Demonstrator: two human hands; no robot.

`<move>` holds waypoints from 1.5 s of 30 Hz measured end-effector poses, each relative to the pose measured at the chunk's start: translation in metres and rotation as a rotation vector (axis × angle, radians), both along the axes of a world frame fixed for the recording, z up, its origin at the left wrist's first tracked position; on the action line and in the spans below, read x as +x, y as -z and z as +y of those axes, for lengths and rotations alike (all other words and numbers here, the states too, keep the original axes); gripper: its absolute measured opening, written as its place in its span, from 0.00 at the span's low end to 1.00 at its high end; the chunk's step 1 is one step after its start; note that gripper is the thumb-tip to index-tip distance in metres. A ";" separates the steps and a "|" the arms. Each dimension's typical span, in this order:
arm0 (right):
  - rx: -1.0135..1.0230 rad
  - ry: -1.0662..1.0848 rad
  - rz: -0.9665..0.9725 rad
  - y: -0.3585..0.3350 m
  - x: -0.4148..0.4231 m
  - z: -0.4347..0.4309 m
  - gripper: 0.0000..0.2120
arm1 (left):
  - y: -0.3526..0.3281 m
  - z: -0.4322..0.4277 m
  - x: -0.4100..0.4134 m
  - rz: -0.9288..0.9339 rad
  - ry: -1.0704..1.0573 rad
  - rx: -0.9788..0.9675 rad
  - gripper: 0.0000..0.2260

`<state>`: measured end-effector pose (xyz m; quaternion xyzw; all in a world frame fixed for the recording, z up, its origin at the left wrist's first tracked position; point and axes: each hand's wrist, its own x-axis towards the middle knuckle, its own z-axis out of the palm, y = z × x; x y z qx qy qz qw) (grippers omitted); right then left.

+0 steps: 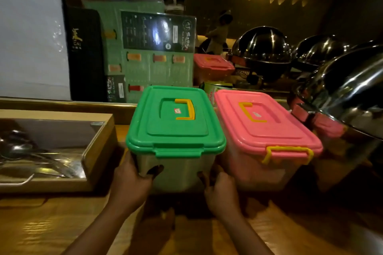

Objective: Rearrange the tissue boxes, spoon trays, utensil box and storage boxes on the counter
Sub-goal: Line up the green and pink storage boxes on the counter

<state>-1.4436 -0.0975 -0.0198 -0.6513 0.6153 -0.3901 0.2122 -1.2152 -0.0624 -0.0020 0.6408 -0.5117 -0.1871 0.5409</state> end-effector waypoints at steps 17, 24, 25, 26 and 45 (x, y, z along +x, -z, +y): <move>0.066 0.019 -0.009 0.000 -0.027 -0.009 0.25 | -0.013 -0.004 -0.019 0.130 0.041 0.054 0.34; 0.133 -0.009 0.040 -0.010 -0.031 -0.009 0.25 | -0.014 -0.005 -0.018 0.133 0.033 0.081 0.31; 0.151 -0.019 0.087 -0.012 -0.032 -0.008 0.23 | -0.014 -0.005 -0.018 0.127 0.034 0.091 0.31; 0.175 -0.036 0.167 -0.014 -0.033 -0.007 0.21 | -0.014 -0.004 -0.016 0.108 0.039 0.102 0.31; 0.320 -0.489 -0.150 -0.028 0.192 0.036 0.23 | -0.044 0.098 0.276 -0.254 -0.423 -0.076 0.18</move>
